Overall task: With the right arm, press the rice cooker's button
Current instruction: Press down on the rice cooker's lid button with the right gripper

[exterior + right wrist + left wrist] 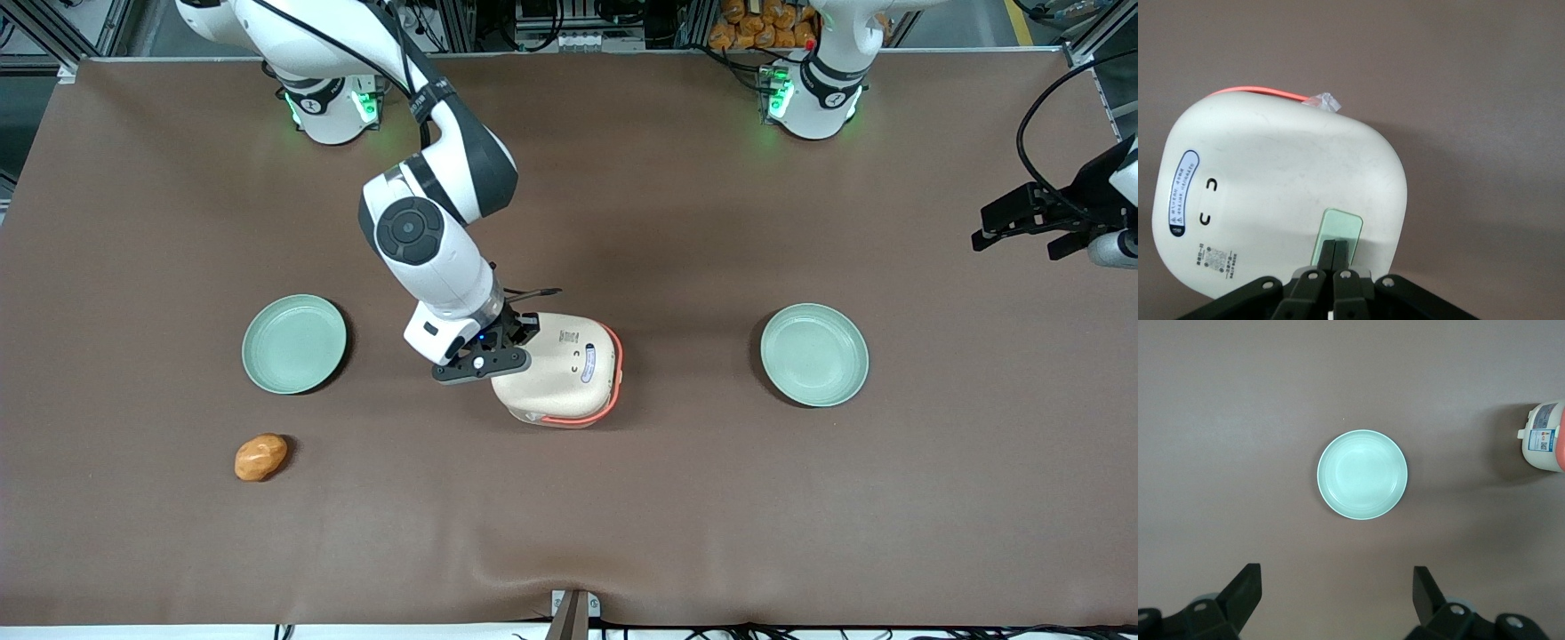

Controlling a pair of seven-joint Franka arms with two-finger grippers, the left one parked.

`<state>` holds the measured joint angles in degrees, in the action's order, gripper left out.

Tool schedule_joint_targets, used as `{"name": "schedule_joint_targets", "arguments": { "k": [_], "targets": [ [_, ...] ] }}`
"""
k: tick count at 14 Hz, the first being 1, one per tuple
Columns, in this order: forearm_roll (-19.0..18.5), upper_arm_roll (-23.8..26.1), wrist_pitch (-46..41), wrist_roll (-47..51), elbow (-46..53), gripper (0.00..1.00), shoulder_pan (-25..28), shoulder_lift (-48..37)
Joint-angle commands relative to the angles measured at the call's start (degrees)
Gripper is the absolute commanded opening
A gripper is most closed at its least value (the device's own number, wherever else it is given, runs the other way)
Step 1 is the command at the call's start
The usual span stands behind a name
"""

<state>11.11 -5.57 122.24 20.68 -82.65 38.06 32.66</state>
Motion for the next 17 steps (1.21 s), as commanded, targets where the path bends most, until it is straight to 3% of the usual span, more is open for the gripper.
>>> {"name": "schedule_joint_targets", "arguments": {
  "k": [1,12,16,17],
  "targets": [
    [1.72,-0.67,0.28,0.50,1.79,0.00,0.79,1.61],
    [1.73,-1.20,1.60,-0.20,1.79,0.00,0.62,3.29],
    [2.68,-1.28,-2.33,0.06,5.03,0.00,0.35,1.97],
    [3.91,-1.28,-4.44,0.15,6.52,0.06,0.00,1.71]
  ]
}}
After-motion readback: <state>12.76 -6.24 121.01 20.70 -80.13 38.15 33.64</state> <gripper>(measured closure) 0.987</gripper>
